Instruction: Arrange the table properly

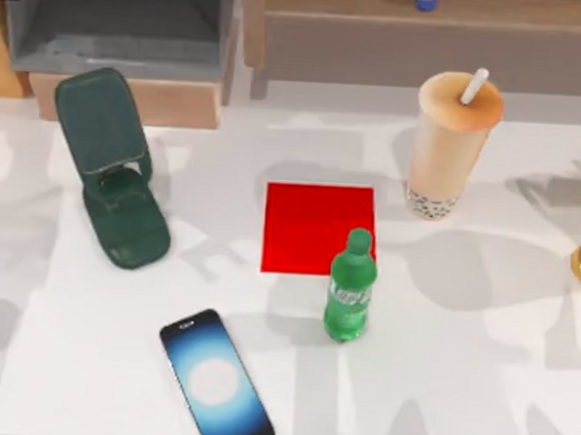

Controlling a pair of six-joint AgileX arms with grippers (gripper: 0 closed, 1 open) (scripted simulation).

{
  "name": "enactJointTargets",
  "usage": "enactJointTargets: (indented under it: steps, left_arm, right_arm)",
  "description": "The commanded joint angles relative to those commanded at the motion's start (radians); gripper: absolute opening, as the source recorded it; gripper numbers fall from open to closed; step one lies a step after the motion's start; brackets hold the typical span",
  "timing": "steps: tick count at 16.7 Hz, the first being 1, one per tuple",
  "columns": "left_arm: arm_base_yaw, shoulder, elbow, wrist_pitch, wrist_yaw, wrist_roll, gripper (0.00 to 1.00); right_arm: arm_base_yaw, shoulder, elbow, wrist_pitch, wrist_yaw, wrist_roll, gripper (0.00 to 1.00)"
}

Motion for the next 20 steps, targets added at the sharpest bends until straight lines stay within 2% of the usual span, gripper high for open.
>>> enactJointTargets:
  steps: [6,11,15,20]
  left_arm:
    - [-0.348,0.084,0.295,-0.051,0.0,-0.206,0.0]
    - [-0.6,0.35,0.376,-0.096,-0.007,-0.476,0.0]
    - [-0.72,0.517,0.393,-0.084,-0.006,-0.629,0.0]
    - [-0.74,0.539,0.399,-0.074,-0.003,-0.651,0.0]
  right_arm:
    - [0.0,0.0,0.0,0.0,0.0,0.0,1.0]
    - [0.0,0.0,0.0,0.0,0.0,0.0,1.0]
    - [0.0,0.0,0.0,0.0,0.0,0.0,1.0]
    - [0.0,0.0,0.0,0.0,0.0,0.0,1.0]
